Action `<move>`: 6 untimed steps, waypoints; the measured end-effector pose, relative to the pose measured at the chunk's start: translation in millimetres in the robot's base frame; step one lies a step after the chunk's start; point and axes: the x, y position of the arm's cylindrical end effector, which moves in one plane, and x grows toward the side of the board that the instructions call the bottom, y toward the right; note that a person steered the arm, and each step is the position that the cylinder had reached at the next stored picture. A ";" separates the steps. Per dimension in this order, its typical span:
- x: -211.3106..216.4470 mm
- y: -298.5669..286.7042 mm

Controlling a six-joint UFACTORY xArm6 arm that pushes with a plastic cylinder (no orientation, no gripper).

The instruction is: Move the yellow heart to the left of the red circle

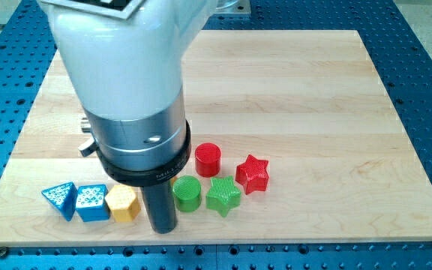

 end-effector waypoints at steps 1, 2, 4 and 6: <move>-22.1 -0.1; -27.9 -6.8; -42.0 -16.7; -58.9 -16.9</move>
